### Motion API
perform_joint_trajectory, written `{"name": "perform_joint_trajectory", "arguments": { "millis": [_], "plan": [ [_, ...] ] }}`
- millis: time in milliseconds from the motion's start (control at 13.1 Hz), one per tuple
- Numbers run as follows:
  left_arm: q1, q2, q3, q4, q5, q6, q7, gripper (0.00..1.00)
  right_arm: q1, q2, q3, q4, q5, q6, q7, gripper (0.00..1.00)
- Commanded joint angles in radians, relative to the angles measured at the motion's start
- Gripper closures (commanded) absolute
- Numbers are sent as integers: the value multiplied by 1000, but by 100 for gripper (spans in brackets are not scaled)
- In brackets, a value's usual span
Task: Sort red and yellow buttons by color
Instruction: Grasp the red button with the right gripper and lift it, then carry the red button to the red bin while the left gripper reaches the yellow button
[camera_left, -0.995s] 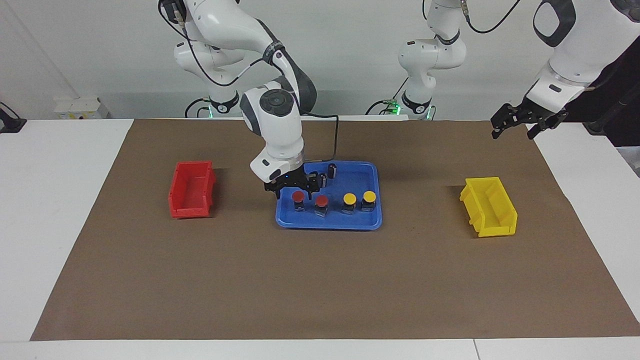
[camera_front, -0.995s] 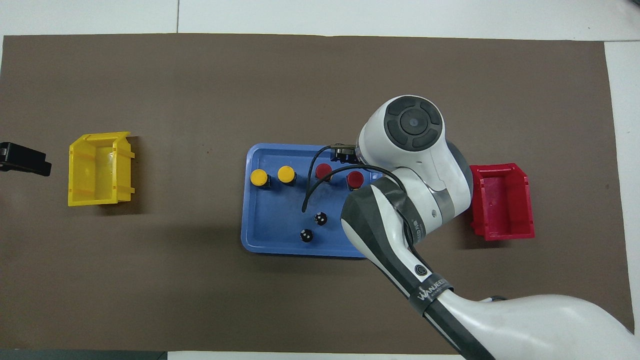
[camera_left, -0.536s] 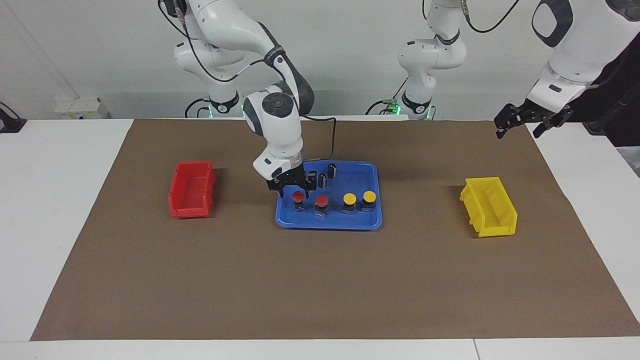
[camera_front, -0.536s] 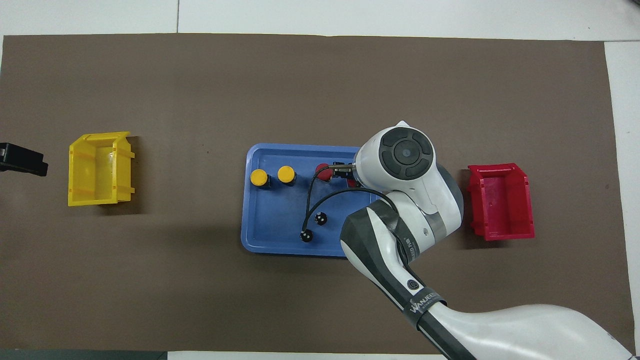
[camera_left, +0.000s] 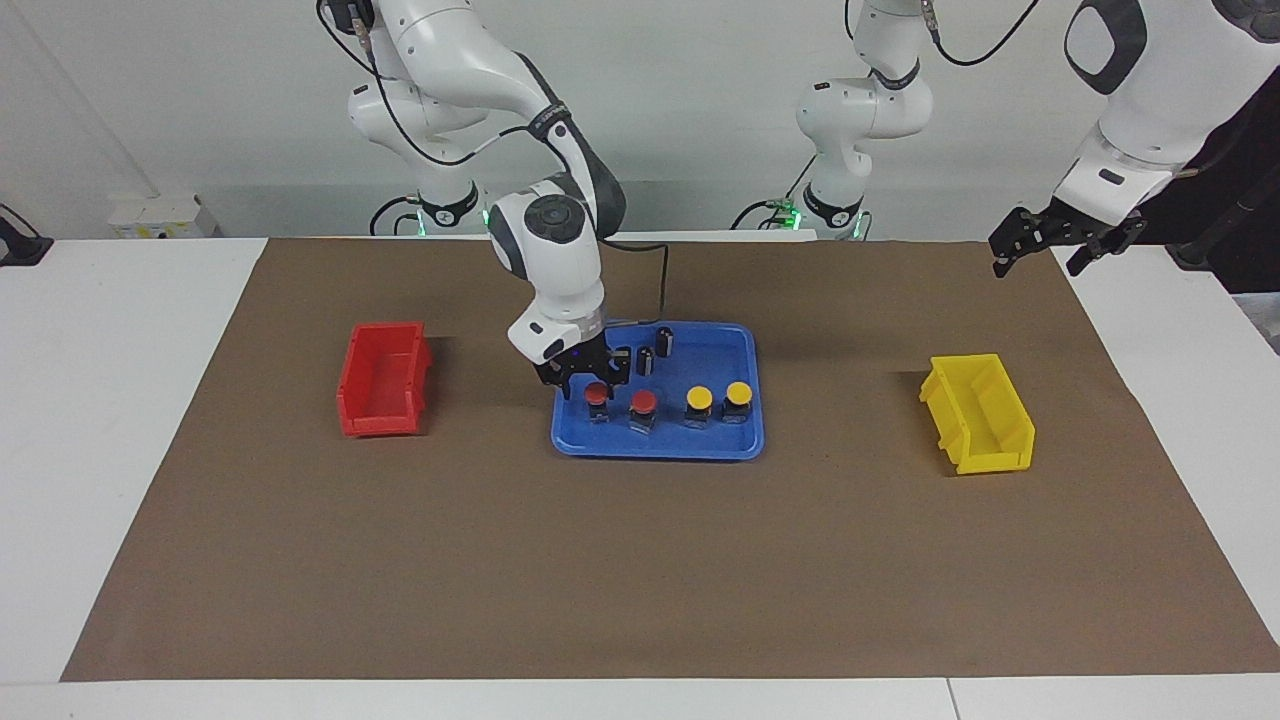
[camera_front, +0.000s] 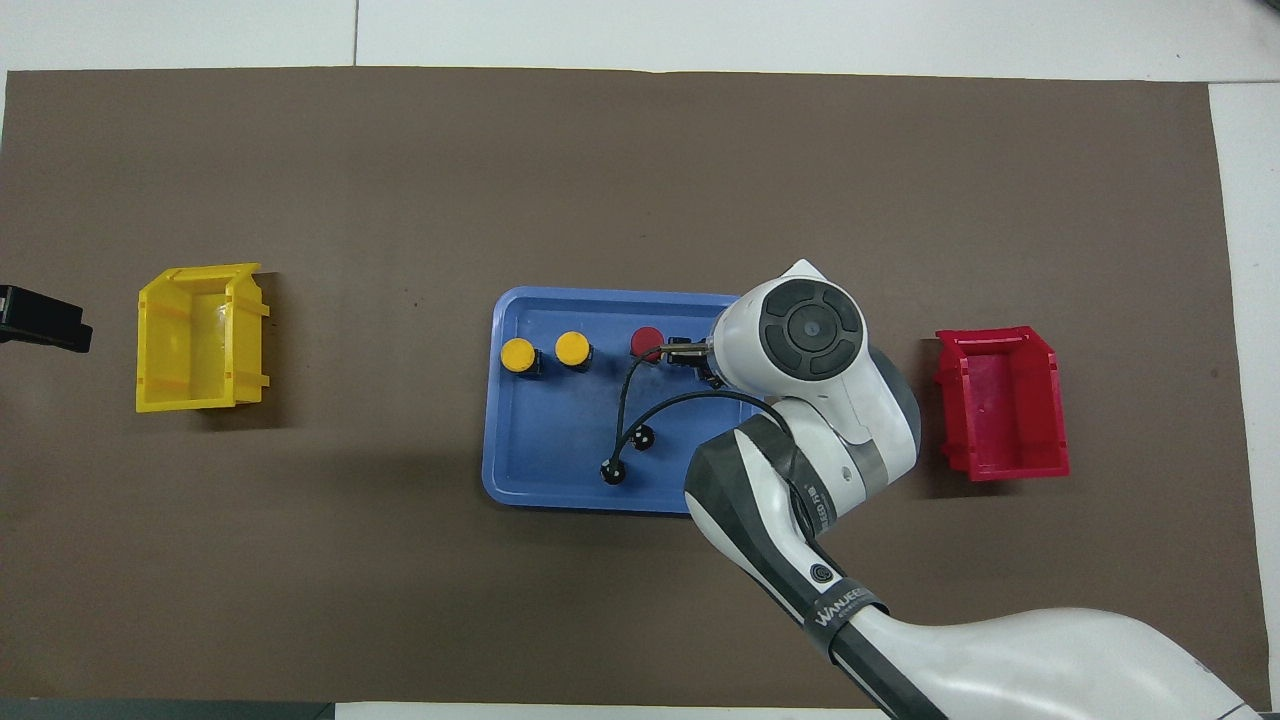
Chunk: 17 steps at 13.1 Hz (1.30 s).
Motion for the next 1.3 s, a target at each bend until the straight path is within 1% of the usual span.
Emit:
{"name": "perform_joint_trajectory", "arguments": {
  "millis": [0, 77, 153, 306, 383, 459, 536, 612, 689, 765, 842, 918, 1071, 1224],
  "plan": [
    [14, -15, -6, -10, 16, 6, 0, 0, 8, -17, 4, -21, -7, 21, 10, 59],
    [14, -15, -6, -10, 16, 6, 0, 0, 6, -16, 4, -10, -7, 1, 7, 70],
    [14, -15, -6, -11, 16, 8, 0, 0, 2, -13, 3, 26, -10, -47, -2, 75],
    [13, -15, -7, -13, 13, 11, -3, 0, -29, -16, -3, 165, -13, -249, -28, 75],
    [5, -18, -7, -30, -10, 40, -18, 0, -76, -31, -2, 212, -13, -338, -88, 75],
    [-4, -39, -16, -78, -44, 111, -82, 0, -128, -72, 0, 221, -12, -395, -153, 75],
    [-47, -62, -25, -150, -52, 191, -156, 0, -180, -115, 0, 205, -10, -439, -221, 75],
    [-102, -75, -26, -195, -52, 245, -226, 0, -226, -160, 0, 179, -8, -501, -282, 75],
    [-151, -67, -26, -220, -52, 290, -303, 4, -263, -207, 0, 134, -7, -520, -326, 75],
    [-212, -49, -26, -237, -52, 339, -390, 12, -297, -256, 1, 72, -7, -516, -367, 75],
    [-264, -21, -26, -257, -52, 398, -468, 19, -337, -290, 1, 13, -5, -493, -416, 75],
    [-298, 5, -27, -266, -52, 451, -512, 23, -378, -316, 0, -40, -1, -455, -474, 75],
    [-381, 89, -27, -264, -53, 535, -605, 23, -452, -347, 0, -120, 8, -390, -583, 75],
    [-444, 161, -27, -264, -55, 594, -675, 23, -477, -369, -2, -173, 7, -358, -629, 75]
  ]
}}
